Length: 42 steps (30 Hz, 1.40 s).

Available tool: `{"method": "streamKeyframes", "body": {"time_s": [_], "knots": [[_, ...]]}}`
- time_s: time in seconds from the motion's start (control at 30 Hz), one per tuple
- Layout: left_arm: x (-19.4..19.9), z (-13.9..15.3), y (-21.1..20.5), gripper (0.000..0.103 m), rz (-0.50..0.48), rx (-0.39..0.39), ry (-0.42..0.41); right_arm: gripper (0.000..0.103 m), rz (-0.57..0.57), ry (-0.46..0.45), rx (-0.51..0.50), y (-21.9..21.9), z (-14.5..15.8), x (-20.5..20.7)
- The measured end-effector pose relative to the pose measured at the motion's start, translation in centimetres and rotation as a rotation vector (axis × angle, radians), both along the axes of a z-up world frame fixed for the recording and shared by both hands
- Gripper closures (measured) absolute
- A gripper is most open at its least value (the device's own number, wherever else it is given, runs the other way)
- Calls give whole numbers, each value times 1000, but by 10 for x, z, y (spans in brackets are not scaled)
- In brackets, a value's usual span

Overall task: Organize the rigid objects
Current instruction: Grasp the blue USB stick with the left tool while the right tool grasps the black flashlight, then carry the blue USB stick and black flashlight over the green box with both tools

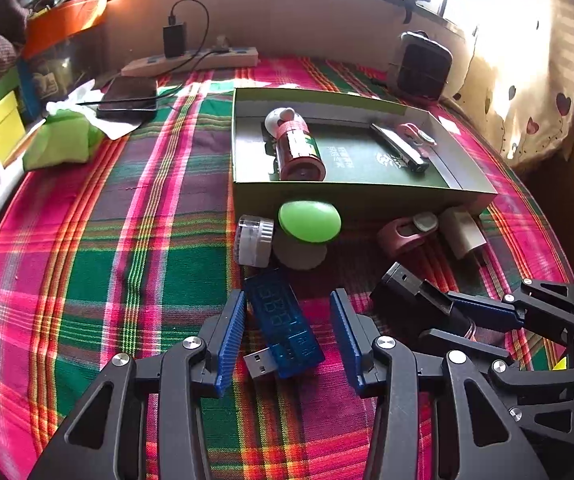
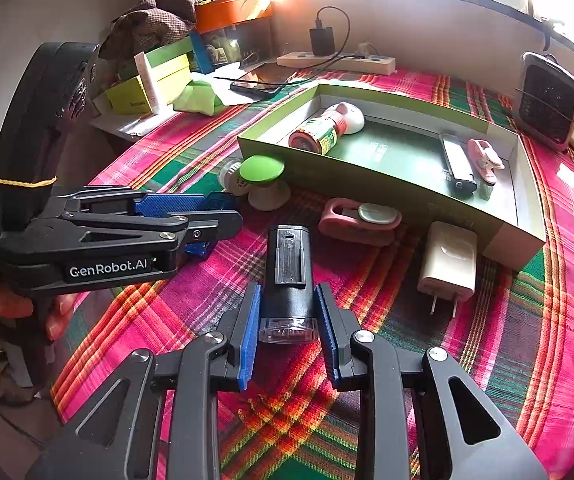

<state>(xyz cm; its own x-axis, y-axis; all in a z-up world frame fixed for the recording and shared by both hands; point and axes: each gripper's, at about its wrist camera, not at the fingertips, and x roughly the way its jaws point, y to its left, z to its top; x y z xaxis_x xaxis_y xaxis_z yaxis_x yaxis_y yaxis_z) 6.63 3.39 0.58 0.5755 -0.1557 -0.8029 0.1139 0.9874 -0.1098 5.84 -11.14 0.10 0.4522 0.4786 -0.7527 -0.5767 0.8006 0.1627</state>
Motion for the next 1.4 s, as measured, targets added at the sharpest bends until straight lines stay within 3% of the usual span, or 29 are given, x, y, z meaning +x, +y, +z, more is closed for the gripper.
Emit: {"method": "streamKeyframes", "body": {"time_s": [0.6, 0.67, 1.4], "knots": [[-5, -1, -11, 73, -29, 44, -18, 74, -20, 6, 21, -10, 1, 1], [-5, -1, -9, 81, -22, 41, -17, 74, -20, 5, 20, -10, 1, 1], [-6, 2, -5, 82, -21, 9, -16, 74, -21, -1, 20, -10, 1, 0]]}}
